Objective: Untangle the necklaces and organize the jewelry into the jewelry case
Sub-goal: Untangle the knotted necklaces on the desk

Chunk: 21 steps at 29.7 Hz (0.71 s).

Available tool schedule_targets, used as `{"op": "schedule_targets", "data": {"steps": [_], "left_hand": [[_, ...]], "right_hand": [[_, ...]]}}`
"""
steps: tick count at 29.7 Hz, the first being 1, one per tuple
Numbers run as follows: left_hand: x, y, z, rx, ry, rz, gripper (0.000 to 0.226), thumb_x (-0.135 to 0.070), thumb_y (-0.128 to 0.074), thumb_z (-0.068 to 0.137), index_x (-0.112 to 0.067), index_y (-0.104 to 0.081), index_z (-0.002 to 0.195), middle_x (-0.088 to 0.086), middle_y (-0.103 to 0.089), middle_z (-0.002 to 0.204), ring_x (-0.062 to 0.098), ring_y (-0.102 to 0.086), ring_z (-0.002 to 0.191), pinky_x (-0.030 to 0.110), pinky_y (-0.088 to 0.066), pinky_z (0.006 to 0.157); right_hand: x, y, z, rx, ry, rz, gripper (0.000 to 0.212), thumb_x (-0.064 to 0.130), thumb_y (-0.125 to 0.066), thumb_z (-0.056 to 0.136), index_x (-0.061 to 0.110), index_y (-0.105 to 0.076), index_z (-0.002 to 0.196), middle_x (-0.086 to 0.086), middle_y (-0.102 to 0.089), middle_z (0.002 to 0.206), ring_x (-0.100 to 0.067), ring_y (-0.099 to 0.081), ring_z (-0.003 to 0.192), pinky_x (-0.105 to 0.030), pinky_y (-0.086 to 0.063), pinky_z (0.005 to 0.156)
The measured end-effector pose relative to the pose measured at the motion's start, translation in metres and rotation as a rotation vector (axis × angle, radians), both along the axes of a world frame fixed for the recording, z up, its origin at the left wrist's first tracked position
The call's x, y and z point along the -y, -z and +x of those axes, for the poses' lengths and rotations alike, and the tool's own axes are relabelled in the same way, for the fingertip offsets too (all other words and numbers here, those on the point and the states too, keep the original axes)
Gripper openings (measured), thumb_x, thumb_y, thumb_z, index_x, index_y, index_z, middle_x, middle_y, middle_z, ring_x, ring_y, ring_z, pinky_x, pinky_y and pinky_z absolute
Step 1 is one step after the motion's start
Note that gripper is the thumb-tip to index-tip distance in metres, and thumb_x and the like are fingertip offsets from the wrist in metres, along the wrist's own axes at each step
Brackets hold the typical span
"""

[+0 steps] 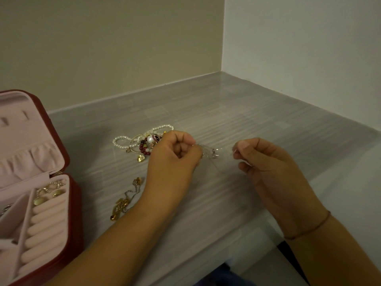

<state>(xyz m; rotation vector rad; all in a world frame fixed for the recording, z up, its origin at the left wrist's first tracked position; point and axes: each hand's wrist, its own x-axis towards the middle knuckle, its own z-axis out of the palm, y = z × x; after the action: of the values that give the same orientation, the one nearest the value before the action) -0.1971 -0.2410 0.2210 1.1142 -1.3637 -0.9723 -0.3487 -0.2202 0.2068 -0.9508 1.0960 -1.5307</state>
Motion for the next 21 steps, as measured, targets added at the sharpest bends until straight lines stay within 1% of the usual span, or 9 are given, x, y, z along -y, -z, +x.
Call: {"op": "schedule_targets", "data": {"steps": [3,7,10,12,14,16,18,21], "left_hand": [[0.002,0.000,-0.002,-0.144,0.065,0.126,0.013,-0.002,-0.057,0.089,-0.013,-0.058,0.083,-0.005,-0.064,0.058,0.007,-0.062,0.060,0.014,-0.047,0.056],[0.006,0.001,-0.001,-0.359,0.127,0.256,0.011,-0.003,-0.056,0.091,-0.013,-0.058,0.089,0.002,-0.071,0.073,0.010,-0.069,0.071,0.018,-0.051,0.063],[0.008,-0.002,-0.001,-0.573,0.183,0.362,0.011,-0.004,-0.057,0.088,-0.015,-0.058,0.088,0.002,-0.072,0.074,0.010,-0.069,0.071,0.020,-0.053,0.065],[0.009,-0.004,0.000,-0.677,0.211,0.410,0.010,-0.008,-0.061,0.081,-0.016,-0.058,0.085,0.001,-0.071,0.073,0.010,-0.069,0.069,0.019,-0.054,0.063],[0.010,-0.005,0.001,-0.732,0.235,0.433,0.014,-0.011,-0.064,0.072,-0.017,-0.058,0.083,0.000,-0.071,0.073,0.010,-0.069,0.069,0.021,-0.054,0.065],[0.010,-0.007,0.001,-0.765,0.254,0.450,0.017,-0.011,-0.065,0.067,-0.018,-0.058,0.081,0.000,-0.070,0.073,0.010,-0.070,0.072,0.022,-0.053,0.069],[0.009,-0.009,0.001,-0.787,0.278,0.460,0.013,-0.010,-0.065,0.066,-0.017,-0.059,0.076,0.000,-0.068,0.070,0.011,-0.070,0.074,0.023,-0.053,0.071],[0.007,-0.011,0.000,-0.821,0.339,0.457,0.008,-0.009,-0.061,0.069,-0.016,-0.058,0.071,0.000,-0.065,0.066,0.012,-0.069,0.072,0.023,-0.054,0.069]], "right_hand": [[0.001,-0.002,-0.005,0.112,-0.068,0.018,0.011,0.025,-0.061,0.068,0.018,-0.068,0.064,0.002,-0.068,0.073,-0.008,-0.064,0.073,-0.023,-0.047,0.070],[0.001,-0.003,-0.007,0.320,-0.169,0.026,0.021,0.021,-0.055,0.076,0.019,-0.069,0.061,-0.003,-0.071,0.079,-0.018,-0.069,0.083,-0.027,-0.055,0.077],[0.001,-0.004,-0.005,0.414,-0.207,0.015,0.024,0.020,-0.053,0.078,0.019,-0.070,0.061,-0.004,-0.070,0.078,-0.019,-0.070,0.082,-0.029,-0.055,0.079],[0.002,-0.003,-0.004,0.464,-0.211,0.008,0.022,0.020,-0.054,0.077,0.018,-0.069,0.061,-0.004,-0.070,0.077,-0.018,-0.070,0.080,-0.030,-0.056,0.078],[0.003,-0.003,-0.003,0.485,-0.209,0.003,0.022,0.020,-0.054,0.077,0.018,-0.069,0.061,-0.004,-0.070,0.077,-0.017,-0.070,0.080,-0.029,-0.057,0.077],[0.005,-0.003,-0.002,0.518,-0.208,0.005,0.024,0.020,-0.054,0.078,0.017,-0.070,0.062,-0.004,-0.071,0.080,-0.017,-0.071,0.083,-0.028,-0.057,0.077],[0.005,-0.003,-0.001,0.548,-0.211,0.014,0.026,0.019,-0.052,0.081,0.017,-0.071,0.062,-0.004,-0.072,0.081,-0.018,-0.071,0.084,-0.028,-0.058,0.074],[0.004,-0.005,0.000,0.583,-0.219,0.045,0.030,0.018,-0.050,0.083,0.015,-0.069,0.060,-0.003,-0.071,0.075,-0.016,-0.071,0.077,-0.027,-0.058,0.068]]}}
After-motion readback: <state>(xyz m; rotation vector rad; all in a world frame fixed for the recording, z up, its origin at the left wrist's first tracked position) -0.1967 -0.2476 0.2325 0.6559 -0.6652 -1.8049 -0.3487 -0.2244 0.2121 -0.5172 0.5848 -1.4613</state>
